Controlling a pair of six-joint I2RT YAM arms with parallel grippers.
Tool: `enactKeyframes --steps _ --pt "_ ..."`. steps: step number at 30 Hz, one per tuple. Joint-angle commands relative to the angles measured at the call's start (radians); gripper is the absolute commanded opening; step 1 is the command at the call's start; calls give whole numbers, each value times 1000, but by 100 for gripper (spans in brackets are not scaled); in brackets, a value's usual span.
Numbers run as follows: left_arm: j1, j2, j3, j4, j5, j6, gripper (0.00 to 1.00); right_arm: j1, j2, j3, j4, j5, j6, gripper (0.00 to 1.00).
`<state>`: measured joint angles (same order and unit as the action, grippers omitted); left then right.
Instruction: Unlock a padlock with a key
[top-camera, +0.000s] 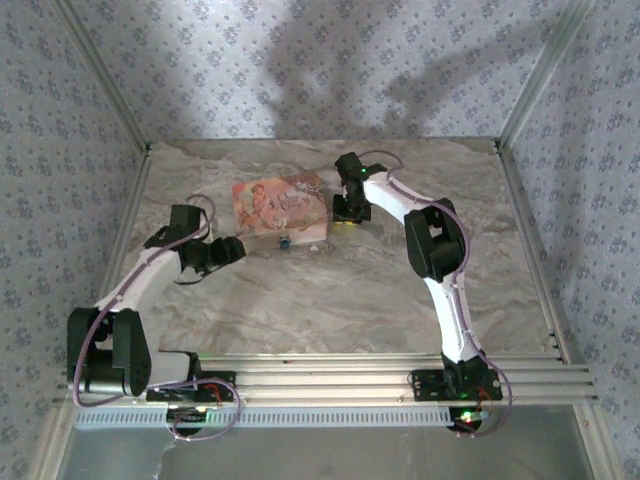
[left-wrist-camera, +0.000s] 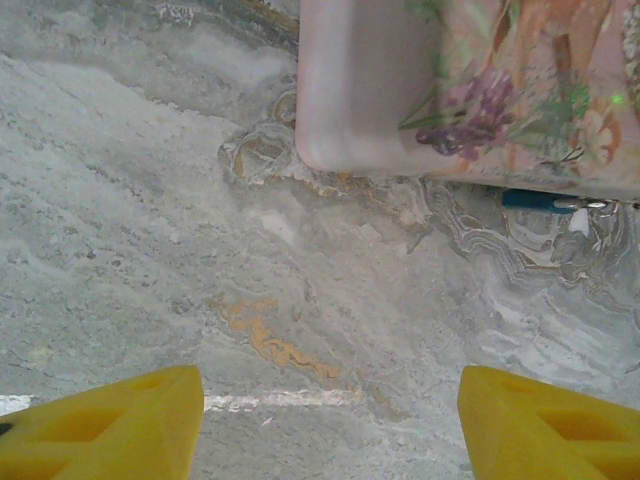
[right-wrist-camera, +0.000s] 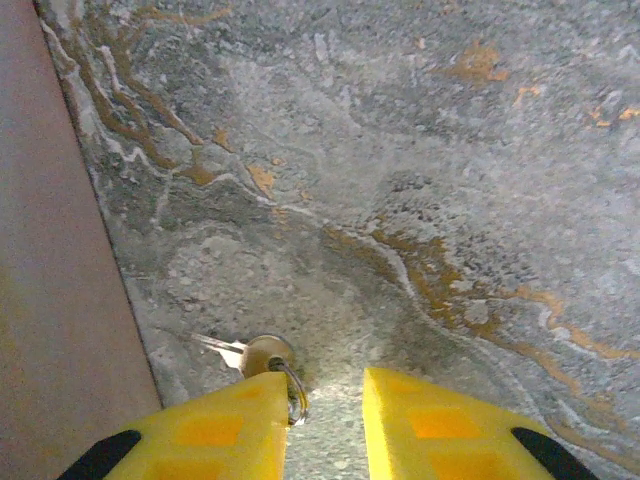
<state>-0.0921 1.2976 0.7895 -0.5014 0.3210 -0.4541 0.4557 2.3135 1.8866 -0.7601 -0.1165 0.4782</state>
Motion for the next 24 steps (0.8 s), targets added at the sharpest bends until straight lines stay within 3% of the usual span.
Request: enactKeyframes --steps 1,9,13,19,24 --pt "-1 5 -3 6 6 -3 68 -18 5 -28 -20 -24 -34 18" --pt "-1 56 -51 73 18 2 68 -71 -63 -146 73 -170 -51 0" --pt "-3 112 -67 113 71 -13 68 -102 -147 -240 148 -171 -33 0" --pt "-5 154 -57 146 64 -6 68 -133 -268 -340 189 -149 -39 0" --pt "-28 238 -5 218 88 11 63 -153 -375 -401 192 -135 -57 0"
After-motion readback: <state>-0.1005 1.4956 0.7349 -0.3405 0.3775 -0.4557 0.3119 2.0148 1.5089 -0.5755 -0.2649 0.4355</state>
